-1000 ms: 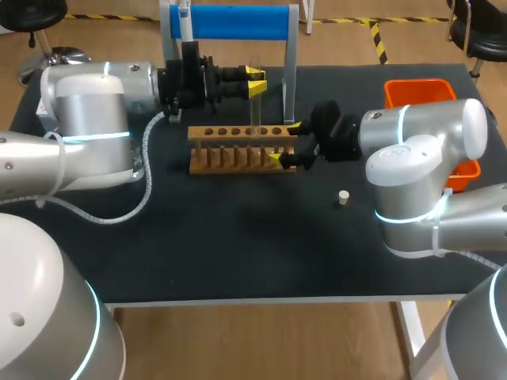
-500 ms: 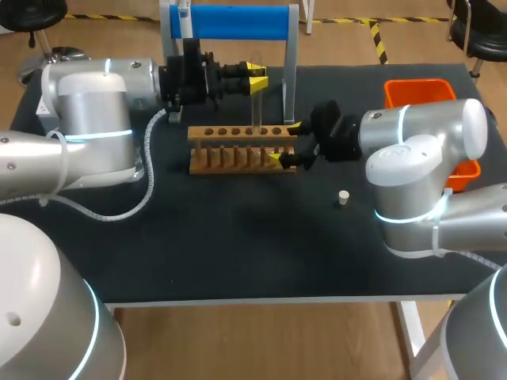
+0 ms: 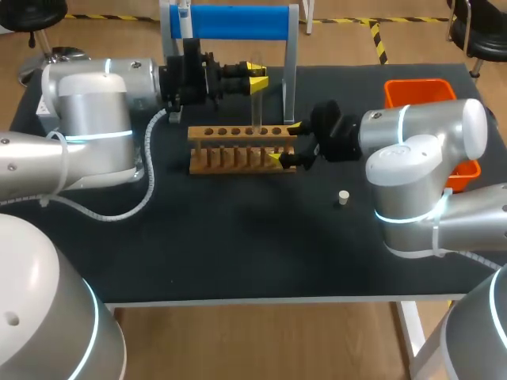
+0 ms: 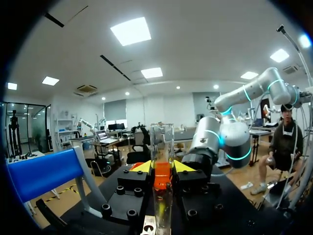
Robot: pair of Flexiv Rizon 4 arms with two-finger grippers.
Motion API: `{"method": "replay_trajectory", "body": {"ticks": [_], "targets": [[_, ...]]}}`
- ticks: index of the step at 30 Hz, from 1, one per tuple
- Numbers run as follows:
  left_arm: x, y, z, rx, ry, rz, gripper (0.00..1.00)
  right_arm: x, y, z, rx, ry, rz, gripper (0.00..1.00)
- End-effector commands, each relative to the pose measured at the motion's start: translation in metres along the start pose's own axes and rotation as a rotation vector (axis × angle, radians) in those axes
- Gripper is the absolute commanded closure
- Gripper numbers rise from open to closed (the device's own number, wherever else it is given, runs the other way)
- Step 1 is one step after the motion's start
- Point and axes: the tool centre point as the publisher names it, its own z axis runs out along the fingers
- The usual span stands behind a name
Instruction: Invert the test tube, pick up the pipette, mount the tip to pipette, aspirate from beaker and dispense into the tube, eject the tip, return the pipette, and cap with the stopper.
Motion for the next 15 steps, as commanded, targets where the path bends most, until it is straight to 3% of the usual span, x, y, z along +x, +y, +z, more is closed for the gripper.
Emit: {"method": "replay_trajectory", "body": {"ticks": [1,15], "targets": [[-0.005,0.002,-0.001,-0.005,-0.001,-0.002,1.0,0.001,-0.001,0.0,-0.002,-0.002,0.0,0.0],[-0.023,0.014,-0.002,-0.009,-0.006,-0.019,1.0,0.001,-0.001,0.0,-0.002,-0.002,0.0,0.0]]}}
